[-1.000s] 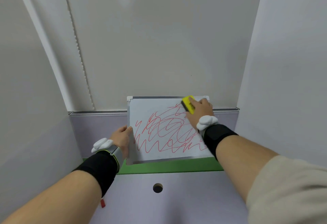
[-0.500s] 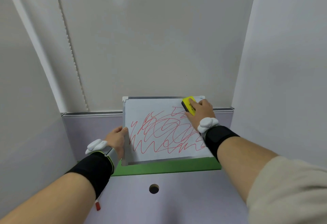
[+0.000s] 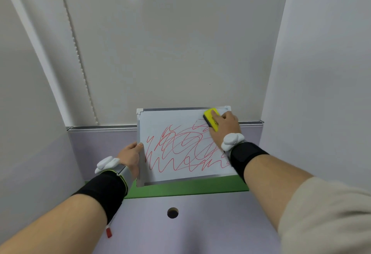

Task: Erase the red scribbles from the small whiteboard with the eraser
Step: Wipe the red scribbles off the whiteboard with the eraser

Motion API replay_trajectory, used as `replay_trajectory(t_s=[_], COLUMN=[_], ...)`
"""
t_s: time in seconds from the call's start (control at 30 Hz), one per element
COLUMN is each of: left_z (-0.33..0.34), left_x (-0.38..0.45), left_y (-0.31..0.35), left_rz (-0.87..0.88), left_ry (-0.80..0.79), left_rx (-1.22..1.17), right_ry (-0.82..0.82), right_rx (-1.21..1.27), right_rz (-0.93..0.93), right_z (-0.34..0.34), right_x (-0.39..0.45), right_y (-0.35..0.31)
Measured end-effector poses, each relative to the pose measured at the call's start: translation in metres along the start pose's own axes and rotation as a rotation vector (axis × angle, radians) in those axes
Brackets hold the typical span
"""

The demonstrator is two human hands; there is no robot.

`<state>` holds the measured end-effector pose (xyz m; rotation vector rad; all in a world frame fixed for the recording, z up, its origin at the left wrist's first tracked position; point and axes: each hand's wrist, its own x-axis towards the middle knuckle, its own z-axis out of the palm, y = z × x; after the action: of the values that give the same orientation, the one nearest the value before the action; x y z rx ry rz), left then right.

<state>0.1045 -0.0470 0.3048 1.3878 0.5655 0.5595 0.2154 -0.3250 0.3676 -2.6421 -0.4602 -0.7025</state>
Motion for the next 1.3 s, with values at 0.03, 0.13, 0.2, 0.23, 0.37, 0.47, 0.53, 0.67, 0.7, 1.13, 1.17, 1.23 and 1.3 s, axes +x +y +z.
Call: replay_trajectory(t_s=[0.03,0.13,0.2,0.23,0.37,0.47,0.53,0.67,0.7,1.13,1.17,1.23,1.3], left_z=[0.002,0.004,0.001,-0.001,-0.001,0.005,0.005,-0.002,-0.005,-0.008,-0.009,-0.009,-0.007], left_x=[-0.001,-0.001,0.003,0.004,0.004,0.003,0.003,0.005,0.005,-0.002,-0.002,-0.004,-0.005], left_y=[0.0,0.002,0.002,0.002,0.0,0.001,0.002,0.005,0.006,0.01,0.011,0.011,0.012], left_rz=[0.004,-0.008,-0.014,-0.008,0.02,0.028,0.023,0.013,0.018,0.0,0.007,0.018,0.018], left_ry=[0.003,0.008,0.005,-0.003,-0.011,0.002,0.008,0.012,0.007,-0.03,-0.032,-0.029,-0.018], left_rx=[0.004,-0.015,-0.017,-0.008,0.048,0.031,0.018,-0.021,-0.018,-0.039,-0.026,-0.016,-0.022], right_ry=[-0.027,-0.082,-0.045,-0.025,-0.014,-0.042,-0.063,-0.028,-0.015,0.035,0.043,0.038,0.005], right_rx=[0.031,0.072,0.089,0.104,0.04,0.095,0.123,0.092,0.092,0.091,0.078,0.054,0.082], right_rz=[-0.057,-0.197,-0.167,-0.101,0.113,0.013,-0.113,-0.062,0.015,0.032,0.083,0.098,0.008], right_z=[0.005,0.016,0.01,0.005,-0.01,-0.004,0.006,-0.003,-0.008,-0.016,-0.021,-0.023,-0.015], right_x=[-0.004,-0.012,-0.004,0.001,0.006,-0.006,-0.015,-0.005,0.0,0.008,0.01,0.008,0.001], right_y=[-0.01,-0.027,-0.016,-0.007,0.027,0.004,-0.015,0.0,0.012,0.021,0.029,0.031,0.014])
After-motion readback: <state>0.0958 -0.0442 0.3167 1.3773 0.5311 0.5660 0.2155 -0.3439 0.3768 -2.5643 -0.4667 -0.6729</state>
